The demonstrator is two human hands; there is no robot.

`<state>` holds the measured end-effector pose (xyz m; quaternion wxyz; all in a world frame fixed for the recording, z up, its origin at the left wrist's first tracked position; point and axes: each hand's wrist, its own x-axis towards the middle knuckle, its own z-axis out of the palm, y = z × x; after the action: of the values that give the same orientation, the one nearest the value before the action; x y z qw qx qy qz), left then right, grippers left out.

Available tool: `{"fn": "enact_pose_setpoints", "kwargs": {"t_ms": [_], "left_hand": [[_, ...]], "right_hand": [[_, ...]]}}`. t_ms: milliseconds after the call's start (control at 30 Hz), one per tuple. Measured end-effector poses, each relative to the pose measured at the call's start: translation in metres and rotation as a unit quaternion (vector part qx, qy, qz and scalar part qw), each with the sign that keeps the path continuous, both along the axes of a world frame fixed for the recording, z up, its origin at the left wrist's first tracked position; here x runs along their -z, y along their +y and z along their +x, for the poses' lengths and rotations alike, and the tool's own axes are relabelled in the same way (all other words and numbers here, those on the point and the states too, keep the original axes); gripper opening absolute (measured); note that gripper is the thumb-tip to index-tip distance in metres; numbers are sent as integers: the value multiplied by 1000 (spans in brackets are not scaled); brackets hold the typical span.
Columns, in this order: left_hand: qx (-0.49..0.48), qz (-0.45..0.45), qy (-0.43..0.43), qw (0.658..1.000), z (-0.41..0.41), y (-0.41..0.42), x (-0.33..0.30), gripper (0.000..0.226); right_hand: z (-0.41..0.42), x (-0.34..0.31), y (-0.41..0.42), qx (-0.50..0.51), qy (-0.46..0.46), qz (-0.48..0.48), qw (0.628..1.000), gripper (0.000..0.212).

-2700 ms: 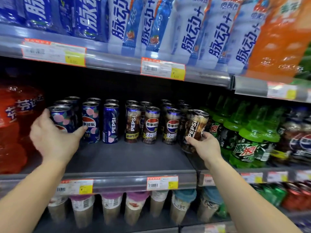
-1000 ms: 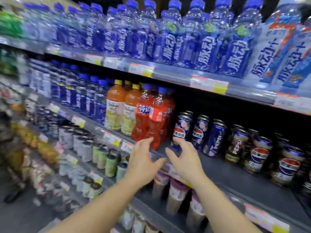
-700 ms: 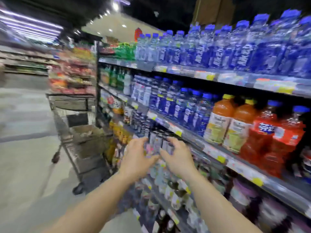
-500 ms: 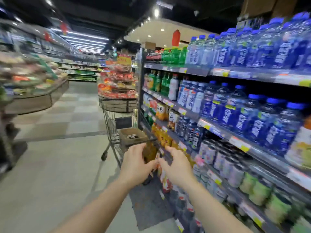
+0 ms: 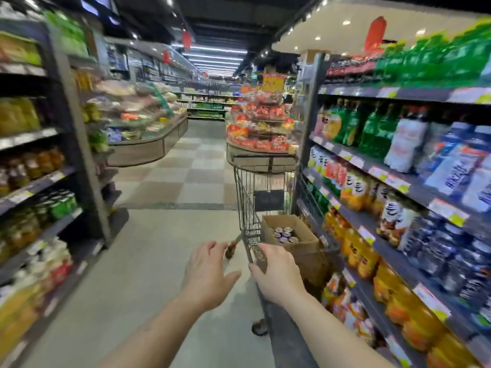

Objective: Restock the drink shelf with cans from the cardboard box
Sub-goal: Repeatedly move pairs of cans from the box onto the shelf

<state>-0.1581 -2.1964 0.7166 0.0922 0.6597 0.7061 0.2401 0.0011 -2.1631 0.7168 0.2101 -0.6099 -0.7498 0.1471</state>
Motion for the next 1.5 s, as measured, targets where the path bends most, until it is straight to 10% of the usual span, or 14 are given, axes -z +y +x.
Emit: {"fn": "enact_pose_setpoints", "kwargs": {"t_ms": [333,700,1500], "left_hand": [[-16,-36,59,997,-63,217,7,67],[172,-38,141,974,-86,499,46,67],[545,-114,198,807,119,785,231,68]], "right_hand": [[-65,15,225,-49,-64,-15,997,57],[-84,63,448,102,-78,-35,991,52],[111,238,600,439,-38,-257,860,62]]}}
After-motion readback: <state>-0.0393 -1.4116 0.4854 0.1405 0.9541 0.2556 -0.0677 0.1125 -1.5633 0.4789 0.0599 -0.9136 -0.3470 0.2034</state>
